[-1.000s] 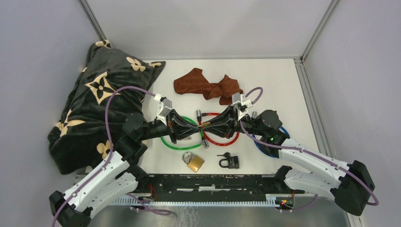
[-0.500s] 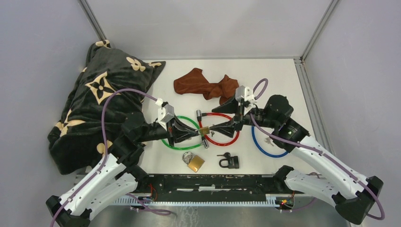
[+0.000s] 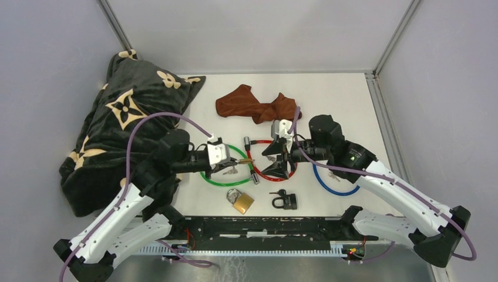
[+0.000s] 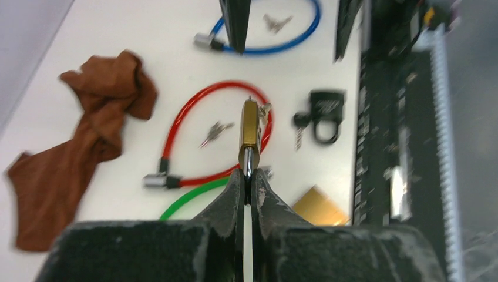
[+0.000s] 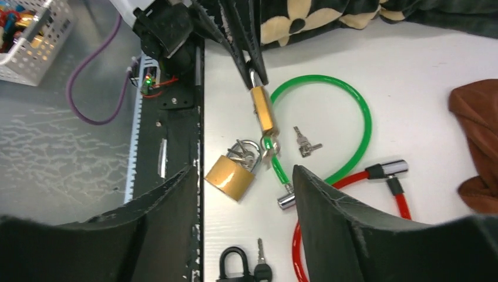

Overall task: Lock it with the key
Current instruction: Lock the lock.

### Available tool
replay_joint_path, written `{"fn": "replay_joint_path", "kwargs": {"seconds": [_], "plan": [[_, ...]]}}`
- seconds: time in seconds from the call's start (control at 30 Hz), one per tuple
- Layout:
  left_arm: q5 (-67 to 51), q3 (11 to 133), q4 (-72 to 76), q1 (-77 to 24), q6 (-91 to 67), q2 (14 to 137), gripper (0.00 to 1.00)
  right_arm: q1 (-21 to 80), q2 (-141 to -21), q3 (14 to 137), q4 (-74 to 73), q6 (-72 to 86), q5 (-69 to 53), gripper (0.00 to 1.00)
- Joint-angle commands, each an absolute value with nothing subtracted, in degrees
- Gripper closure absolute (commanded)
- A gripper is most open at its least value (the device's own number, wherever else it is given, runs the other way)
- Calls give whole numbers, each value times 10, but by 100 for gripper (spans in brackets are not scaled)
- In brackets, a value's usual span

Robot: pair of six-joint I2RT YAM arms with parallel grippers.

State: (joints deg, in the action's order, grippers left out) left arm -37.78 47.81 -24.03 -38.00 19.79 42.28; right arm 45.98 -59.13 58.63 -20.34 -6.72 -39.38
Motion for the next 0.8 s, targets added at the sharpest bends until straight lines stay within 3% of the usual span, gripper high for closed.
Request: {"fn": "replay_joint_path", "kwargs": {"seconds": [0.0, 0.27, 0.5, 0.63, 0.77], "plan": [[-235, 582, -505, -387, 537, 471, 98, 460, -556, 575, -179, -84, -355, 31], [-12, 654, -676, -438, 686, 563, 98, 459, -554, 544, -138, -57, -333, 28], [224, 681, -763, -528, 673, 636, 98, 460, -563, 506, -70, -27, -342, 27], [236, 721, -772, -545, 638, 662, 98, 460, -573, 495, -43, -14, -349, 26], [121, 790, -771, -544, 548, 681, 98, 459, -567, 467, -8, -4, -337, 27]]}}
